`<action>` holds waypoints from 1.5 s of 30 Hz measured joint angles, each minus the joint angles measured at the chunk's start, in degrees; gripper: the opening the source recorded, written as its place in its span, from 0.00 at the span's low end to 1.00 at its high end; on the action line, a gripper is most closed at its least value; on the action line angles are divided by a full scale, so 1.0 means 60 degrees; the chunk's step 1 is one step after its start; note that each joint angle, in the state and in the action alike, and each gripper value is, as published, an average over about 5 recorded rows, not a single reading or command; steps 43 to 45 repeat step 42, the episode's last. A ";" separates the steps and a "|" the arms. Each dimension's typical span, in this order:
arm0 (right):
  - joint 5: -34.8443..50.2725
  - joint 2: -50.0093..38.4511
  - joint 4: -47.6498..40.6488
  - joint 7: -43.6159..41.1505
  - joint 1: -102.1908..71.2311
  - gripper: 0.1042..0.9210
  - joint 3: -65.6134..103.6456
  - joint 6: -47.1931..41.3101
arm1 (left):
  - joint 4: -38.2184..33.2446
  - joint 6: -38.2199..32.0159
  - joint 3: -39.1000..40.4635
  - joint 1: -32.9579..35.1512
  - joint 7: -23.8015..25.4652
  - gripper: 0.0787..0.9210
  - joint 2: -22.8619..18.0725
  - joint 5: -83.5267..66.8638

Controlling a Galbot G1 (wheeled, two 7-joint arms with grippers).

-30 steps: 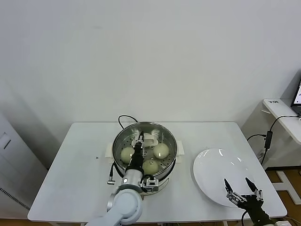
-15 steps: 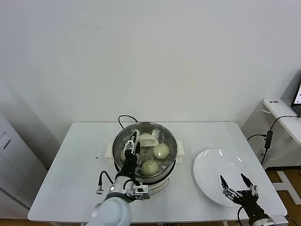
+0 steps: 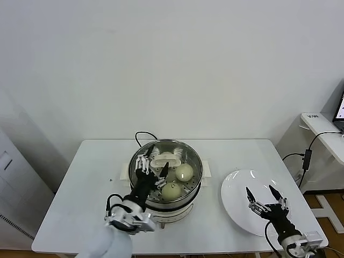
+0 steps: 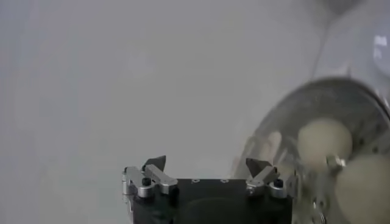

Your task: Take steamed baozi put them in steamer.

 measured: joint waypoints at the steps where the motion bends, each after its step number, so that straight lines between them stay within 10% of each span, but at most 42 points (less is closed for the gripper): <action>1: -0.0014 0.0004 0.0015 0.0036 0.0078 0.88 -0.0044 -0.0011 | -0.0018 -0.0253 -0.0222 0.0089 -0.0060 0.88 -0.0049 -0.0308; 24: -0.0224 0.0622 0.0237 0.0376 0.0923 0.88 -0.0371 -0.0248 | 0.0934 -0.3672 -0.5393 0.1898 0.0284 0.88 -0.1660 -0.5439; 45: -0.0541 0.1074 0.0120 0.0264 0.1070 0.88 -0.0493 -0.0248 | 0.1427 -0.4348 -0.7040 0.3262 0.1312 0.88 -0.2825 -0.6390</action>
